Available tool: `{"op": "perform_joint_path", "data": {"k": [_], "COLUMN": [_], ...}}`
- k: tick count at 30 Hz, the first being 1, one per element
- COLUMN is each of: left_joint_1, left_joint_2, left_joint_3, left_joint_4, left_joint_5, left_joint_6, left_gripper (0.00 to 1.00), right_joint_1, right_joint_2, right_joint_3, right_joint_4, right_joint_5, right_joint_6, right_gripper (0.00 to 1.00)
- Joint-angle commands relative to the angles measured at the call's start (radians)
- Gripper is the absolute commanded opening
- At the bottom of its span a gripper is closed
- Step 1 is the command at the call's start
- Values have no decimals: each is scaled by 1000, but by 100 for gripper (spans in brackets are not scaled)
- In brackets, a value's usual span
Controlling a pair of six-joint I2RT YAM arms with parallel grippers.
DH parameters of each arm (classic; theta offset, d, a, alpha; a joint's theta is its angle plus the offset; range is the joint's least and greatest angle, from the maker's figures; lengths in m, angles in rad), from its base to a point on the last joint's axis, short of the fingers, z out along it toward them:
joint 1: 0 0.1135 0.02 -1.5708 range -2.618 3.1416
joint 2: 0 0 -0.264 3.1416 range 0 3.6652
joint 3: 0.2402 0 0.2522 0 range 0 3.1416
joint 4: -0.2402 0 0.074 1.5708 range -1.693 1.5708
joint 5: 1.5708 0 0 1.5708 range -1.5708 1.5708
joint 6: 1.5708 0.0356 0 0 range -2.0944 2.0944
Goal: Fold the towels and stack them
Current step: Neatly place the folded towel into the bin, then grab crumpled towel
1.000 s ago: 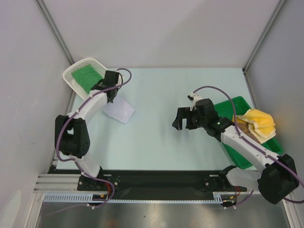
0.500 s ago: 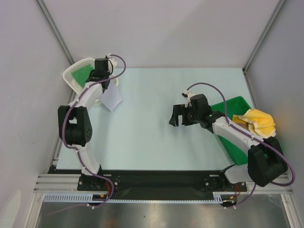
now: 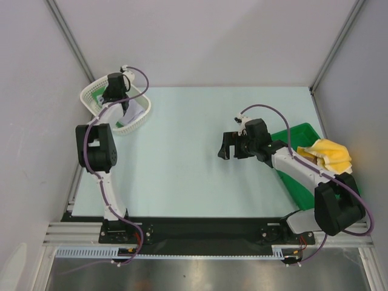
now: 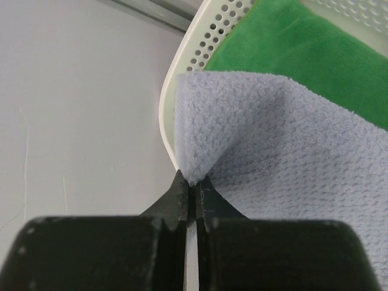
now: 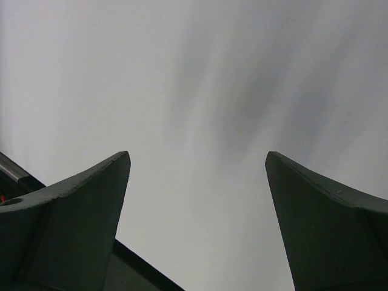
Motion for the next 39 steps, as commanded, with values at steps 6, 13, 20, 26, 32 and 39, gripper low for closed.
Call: {"op": "perform_joint_path", "data": {"k": [6,13,20,26,32,39], "left_joint_1": [57,79,80,56,30,-105], "left_joint_2": [173,319,457,414,199,-95], "left_joint_3": [189,386,571,545,551,346], "left_joint_4": [171,102,57,116,-194,-473], "left_joint_5": [63,63,11,-129,-37,127], "left_joint_6": [49,38,56,45,-427,-623], "left_gripper": [0,0,37,77,89,91], "right_joint_1": [-9,-9,-12,-10,13,8], "right_joint_2": [42,104,159,168,84,-34], "right_joint_3": [92,118,152,161,162,250], "right_joint_4": [2,13,-7,-16,-50,-166], "right_joint_5": [1,7,17,12,55,264], "right_joint_6": [-43,-38,-55,-43,-17,87], "right_gripper": [100,100,100,100,100,100]}}
